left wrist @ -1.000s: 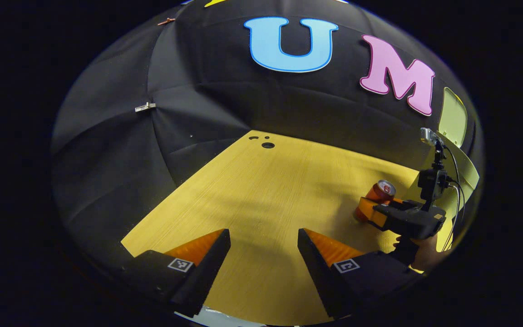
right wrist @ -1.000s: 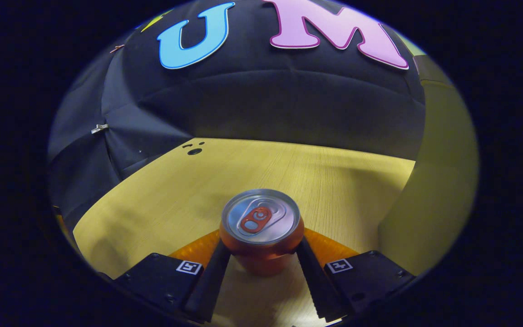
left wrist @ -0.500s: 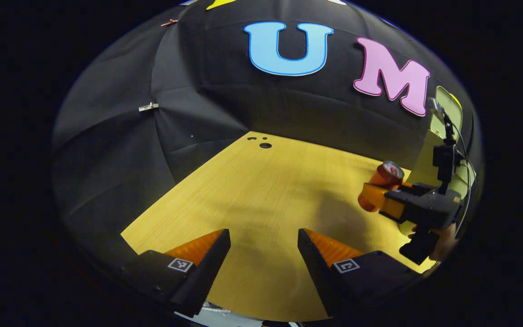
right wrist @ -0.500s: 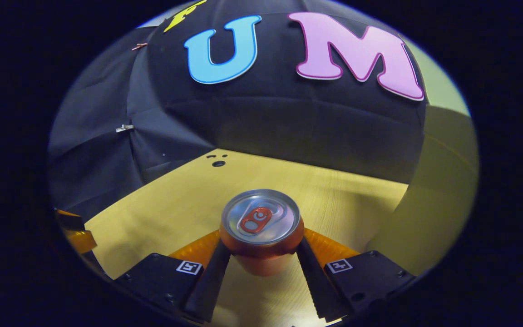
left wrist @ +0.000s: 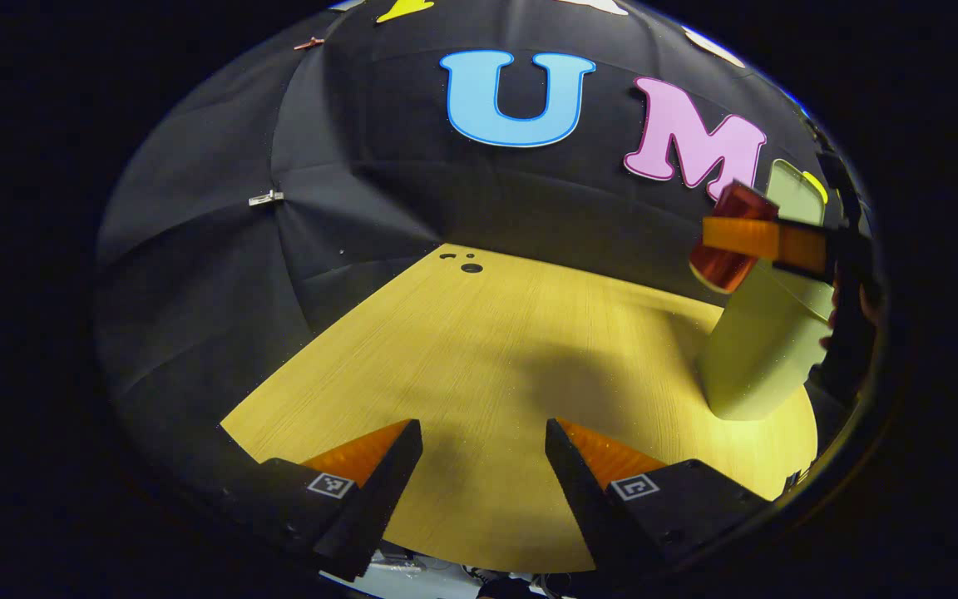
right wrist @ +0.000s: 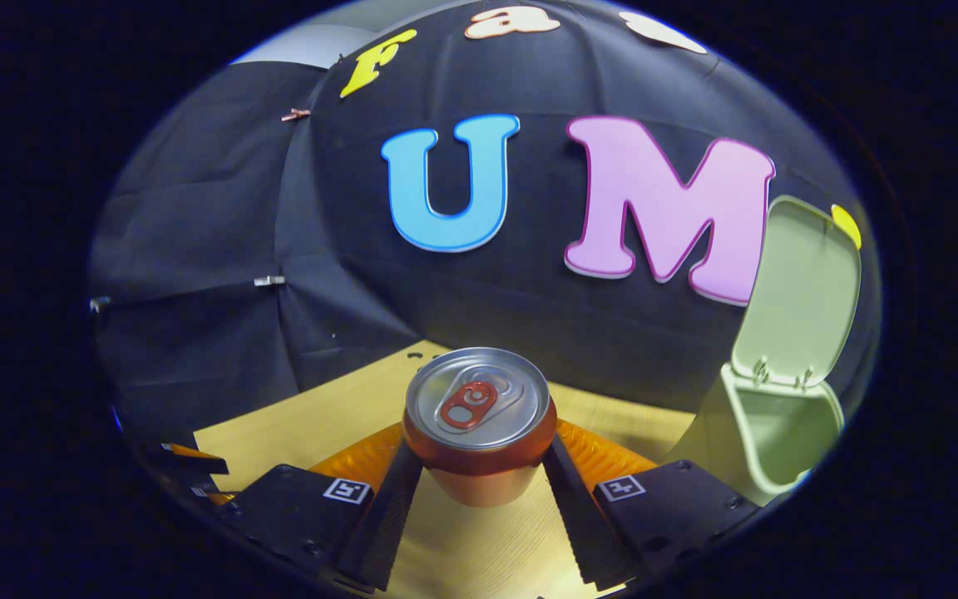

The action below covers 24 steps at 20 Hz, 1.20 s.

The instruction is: Press the lid of the desktop garbage bin to open it, pick up the crumpled paper on the desktop and throw it into the bin, then pick up the pop can on the desktop and drop it into the bin, and finally close the garbage bin lid.

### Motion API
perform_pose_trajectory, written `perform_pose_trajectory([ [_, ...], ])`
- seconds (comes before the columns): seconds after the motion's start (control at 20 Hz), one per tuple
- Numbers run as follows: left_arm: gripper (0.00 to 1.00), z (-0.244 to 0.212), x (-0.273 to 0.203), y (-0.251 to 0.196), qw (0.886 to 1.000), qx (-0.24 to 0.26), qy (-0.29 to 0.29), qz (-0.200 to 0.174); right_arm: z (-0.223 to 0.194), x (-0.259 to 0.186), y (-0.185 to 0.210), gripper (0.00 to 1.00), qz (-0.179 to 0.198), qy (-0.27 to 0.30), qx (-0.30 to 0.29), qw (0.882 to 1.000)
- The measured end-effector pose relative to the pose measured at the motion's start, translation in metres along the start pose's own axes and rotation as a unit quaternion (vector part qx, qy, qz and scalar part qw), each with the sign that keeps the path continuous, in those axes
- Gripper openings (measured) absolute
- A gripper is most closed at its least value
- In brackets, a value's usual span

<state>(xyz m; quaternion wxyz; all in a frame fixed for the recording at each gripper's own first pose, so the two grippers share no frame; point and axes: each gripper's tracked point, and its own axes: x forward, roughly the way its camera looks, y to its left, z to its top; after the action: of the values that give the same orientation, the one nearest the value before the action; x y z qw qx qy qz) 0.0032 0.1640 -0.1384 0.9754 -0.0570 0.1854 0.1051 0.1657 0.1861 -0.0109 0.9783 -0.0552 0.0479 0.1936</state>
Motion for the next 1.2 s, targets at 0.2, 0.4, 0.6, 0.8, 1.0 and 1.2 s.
perform_pose_trajectory([
  [0.2, 0.96, 0.006, 0.0, 0.001, 1.0, 0.006, -0.011, -0.021, 0.045, -0.02, -0.011, 0.83, -0.023, -0.027, 0.006, 0.999],
  [0.4, 0.96, 0.01, -0.001, -0.002, 0.998, 0.023, -0.018, -0.05, 0.071, -0.042, -0.03, 0.83, -0.06, -0.05, 0.006, 0.997],
  [0.6, 0.96, 0.016, -0.003, -0.01, 0.994, 0.076, -0.03, -0.072, 0.082, -0.065, -0.058, 0.83, -0.102, -0.062, 0.006, 0.993],
  [0.8, 0.96, 0.02, -0.003, -0.025, 0.992, 0.087, -0.032, -0.085, 0.084, -0.085, -0.097, 0.83, -0.138, -0.073, 0.017, 0.988],
  [1.0, 0.96, 0.016, 0.003, -0.046, 0.993, 0.084, -0.021, -0.085, 0.083, -0.096, -0.146, 0.83, -0.168, -0.076, 0.032, 0.982],
  [1.2, 0.96, 0.019, 0.009, -0.07, 0.995, 0.074, -0.017, -0.072, 0.068, -0.102, -0.193, 0.83, -0.178, -0.067, 0.041, 0.981],
])
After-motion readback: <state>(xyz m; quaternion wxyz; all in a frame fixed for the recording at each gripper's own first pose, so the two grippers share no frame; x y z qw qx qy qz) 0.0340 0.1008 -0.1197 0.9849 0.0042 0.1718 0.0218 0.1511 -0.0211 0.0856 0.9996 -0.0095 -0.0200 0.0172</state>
